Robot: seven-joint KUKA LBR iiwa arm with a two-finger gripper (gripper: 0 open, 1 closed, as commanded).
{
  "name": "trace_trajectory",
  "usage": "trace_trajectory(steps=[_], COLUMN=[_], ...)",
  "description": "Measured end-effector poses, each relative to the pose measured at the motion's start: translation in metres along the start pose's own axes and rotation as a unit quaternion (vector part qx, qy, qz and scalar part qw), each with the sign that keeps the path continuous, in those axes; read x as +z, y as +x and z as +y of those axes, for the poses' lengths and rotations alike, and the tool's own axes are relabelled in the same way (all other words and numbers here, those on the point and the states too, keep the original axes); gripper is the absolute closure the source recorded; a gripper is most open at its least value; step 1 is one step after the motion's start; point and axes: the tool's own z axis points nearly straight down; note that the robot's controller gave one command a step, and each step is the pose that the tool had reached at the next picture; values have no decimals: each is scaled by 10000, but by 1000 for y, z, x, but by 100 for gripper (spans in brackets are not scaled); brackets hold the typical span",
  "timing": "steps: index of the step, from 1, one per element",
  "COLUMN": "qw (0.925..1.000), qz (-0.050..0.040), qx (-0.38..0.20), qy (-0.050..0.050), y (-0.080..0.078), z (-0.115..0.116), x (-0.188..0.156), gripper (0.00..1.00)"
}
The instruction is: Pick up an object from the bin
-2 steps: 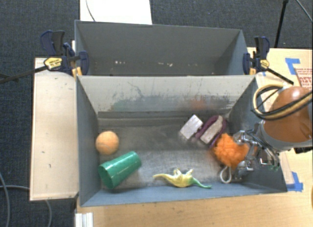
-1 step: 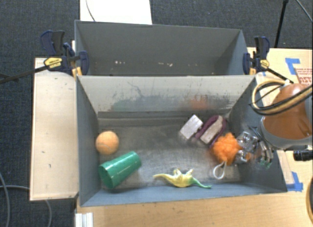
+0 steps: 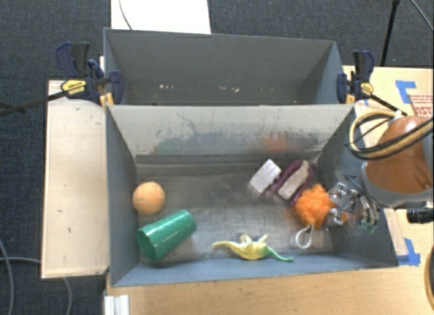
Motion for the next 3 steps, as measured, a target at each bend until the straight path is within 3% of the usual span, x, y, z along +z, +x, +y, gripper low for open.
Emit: trace_trajectory(steps=[2,3], qw=[10000,9999], qz=[35,104], qx=[-7,-15], qy=[4,10], y=[-1,2], z=[0,0], x=[-4,-13], gripper=[100,100])
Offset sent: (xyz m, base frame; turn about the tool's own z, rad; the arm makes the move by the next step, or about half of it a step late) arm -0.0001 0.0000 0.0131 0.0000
